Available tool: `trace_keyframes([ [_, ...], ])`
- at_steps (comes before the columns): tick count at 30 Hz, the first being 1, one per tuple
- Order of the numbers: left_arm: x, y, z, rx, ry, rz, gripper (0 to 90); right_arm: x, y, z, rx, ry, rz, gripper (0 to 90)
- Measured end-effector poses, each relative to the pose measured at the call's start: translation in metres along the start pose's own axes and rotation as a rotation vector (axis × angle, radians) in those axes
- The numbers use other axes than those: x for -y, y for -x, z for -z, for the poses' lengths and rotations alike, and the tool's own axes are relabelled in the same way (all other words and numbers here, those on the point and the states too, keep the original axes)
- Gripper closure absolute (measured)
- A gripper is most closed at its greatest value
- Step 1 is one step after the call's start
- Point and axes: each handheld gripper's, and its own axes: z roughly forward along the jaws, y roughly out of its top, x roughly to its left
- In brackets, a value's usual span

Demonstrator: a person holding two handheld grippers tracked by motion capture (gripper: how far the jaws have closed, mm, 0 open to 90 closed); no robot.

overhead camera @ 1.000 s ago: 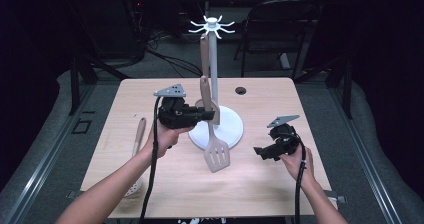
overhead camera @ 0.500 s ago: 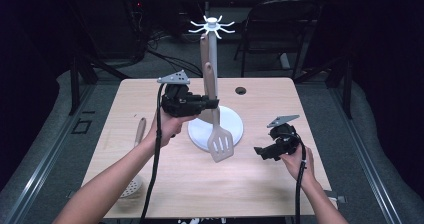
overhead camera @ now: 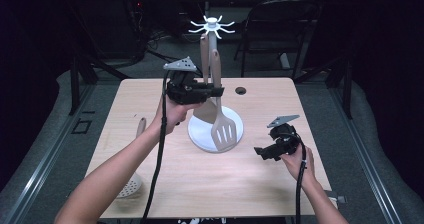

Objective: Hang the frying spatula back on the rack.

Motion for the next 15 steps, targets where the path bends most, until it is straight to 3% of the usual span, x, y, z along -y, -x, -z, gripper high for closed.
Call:
trace_keyframes([
  [15,-0.014,-0.004,-0.008,0.001,-0.007,-0.020,77.3,0.000,0.000,-0.001,0.006,-0.005,0.002,0.6],
])
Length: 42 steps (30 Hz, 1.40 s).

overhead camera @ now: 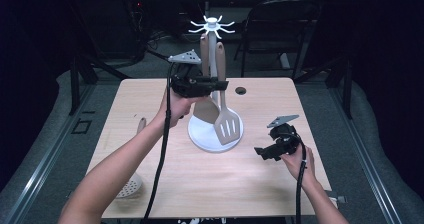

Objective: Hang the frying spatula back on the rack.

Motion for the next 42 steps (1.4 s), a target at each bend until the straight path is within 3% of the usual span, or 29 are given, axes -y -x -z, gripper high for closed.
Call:
trace_keyframes([
  [18,-0.014,-0.002,-0.005,-0.004,0.005,-0.007,77.2,0.000,-0.002,-0.001,-0.005,-0.011,0.012,0.5],
  [42,-0.014,-0.016,-0.007,-0.049,0.001,0.036,77.2,-0.001,-0.004,-0.003,-0.011,-0.019,0.026,0.5],
])
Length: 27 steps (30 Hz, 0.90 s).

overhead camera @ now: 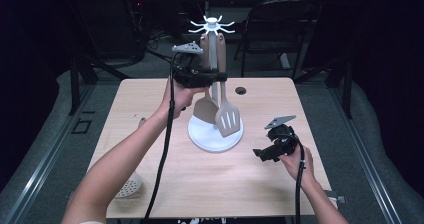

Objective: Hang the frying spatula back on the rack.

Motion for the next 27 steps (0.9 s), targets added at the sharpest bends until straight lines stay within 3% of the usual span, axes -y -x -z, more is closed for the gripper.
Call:
trace_keyframes([
  [11,0.0004,-0.0044,-0.0007,-0.044,-0.012,-0.002,77.2,-0.0003,0.0002,-0.0007,-0.003,-0.007,0.002,0.5],
  [16,0.0012,-0.0042,-0.0016,-0.059,-0.025,-0.014,77.2,-0.0004,0.0003,-0.0009,0.000,-0.014,0.007,0.6],
  [27,0.0007,0.0010,-0.0018,-0.137,-0.038,-0.057,77.0,-0.0005,0.0000,-0.0009,-0.001,-0.012,0.008,0.6],
])
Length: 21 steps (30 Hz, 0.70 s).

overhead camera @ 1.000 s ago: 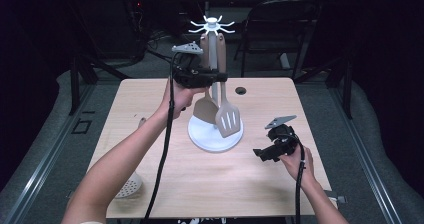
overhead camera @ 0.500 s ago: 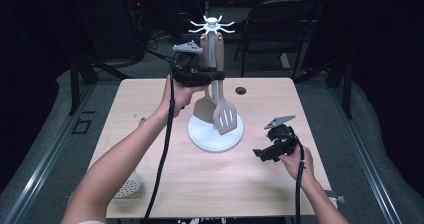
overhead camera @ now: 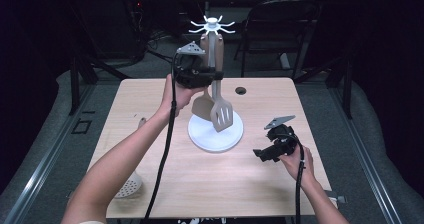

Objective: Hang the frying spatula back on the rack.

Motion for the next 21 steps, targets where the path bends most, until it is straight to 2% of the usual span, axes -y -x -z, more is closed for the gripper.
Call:
trace_keyframes([
  [12,0.0015,0.0041,0.0031,-0.044,0.006,-0.015,75.1,0.0003,0.0002,-0.0016,-0.011,-0.015,-0.002,0.6],
  [21,0.0020,0.0089,0.0066,-0.053,0.010,-0.022,66.6,0.0000,-0.0002,-0.0013,-0.001,-0.011,0.003,0.5],
])
